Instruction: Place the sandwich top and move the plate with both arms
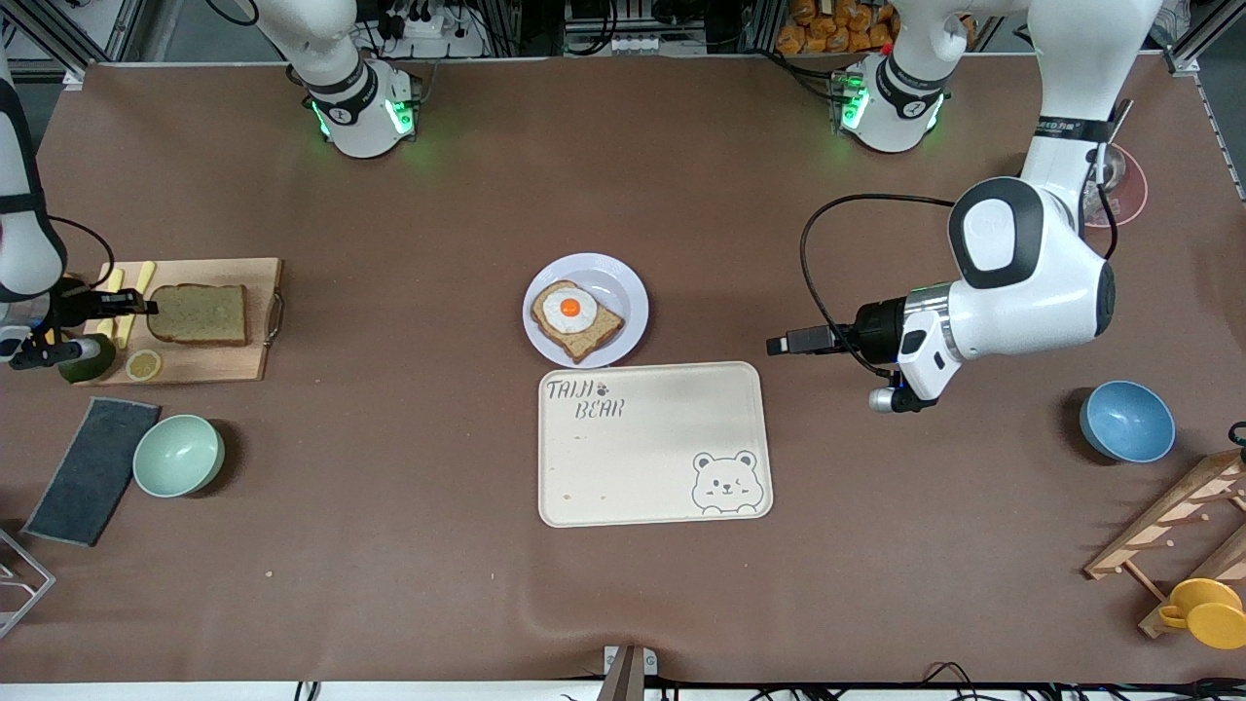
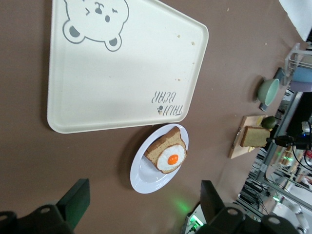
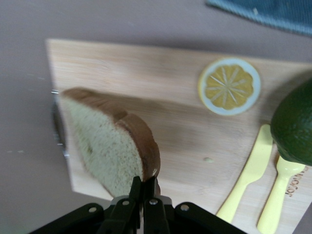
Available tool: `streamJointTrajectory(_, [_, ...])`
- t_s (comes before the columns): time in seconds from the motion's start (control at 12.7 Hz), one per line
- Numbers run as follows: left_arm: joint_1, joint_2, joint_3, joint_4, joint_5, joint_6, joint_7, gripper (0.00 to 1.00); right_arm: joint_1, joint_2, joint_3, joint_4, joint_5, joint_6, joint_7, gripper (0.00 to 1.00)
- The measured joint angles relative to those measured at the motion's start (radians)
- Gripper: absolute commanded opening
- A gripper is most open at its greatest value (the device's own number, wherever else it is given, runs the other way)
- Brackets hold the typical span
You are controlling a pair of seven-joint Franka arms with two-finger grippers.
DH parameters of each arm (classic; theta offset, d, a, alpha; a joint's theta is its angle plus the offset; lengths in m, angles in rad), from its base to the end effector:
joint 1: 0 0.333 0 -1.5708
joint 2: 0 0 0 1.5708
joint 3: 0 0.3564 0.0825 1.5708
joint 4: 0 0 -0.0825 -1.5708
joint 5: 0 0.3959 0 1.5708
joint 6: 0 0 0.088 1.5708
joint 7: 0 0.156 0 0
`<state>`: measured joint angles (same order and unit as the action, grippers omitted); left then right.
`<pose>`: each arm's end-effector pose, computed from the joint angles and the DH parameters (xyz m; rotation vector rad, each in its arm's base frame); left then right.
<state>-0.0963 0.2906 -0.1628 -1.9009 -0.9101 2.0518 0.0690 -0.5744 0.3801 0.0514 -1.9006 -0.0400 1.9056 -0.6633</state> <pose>0.5993 -0.2330 0.3575 2.3208 0.2111 -0.2603 0.5064 -0.2983 0.2608 -2.8989 -0.2332 0.4694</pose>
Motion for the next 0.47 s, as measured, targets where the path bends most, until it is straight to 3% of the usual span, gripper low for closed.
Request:
streamJointTrajectory(0.16, [0.008,0.002,0.0,-0.048,-0.071,0.004,0.095,1.0,0.003,-0.033,0.038,0.025,0.018,-0.051,0.0,0.0])
streamJointTrajectory(0.47, [0.009,0.002,0.0,-0.105,-0.094,0.007,0.154,1.0,0.026,-0.058,0.084,0.111,0.04,-0.143,0.001,0.0])
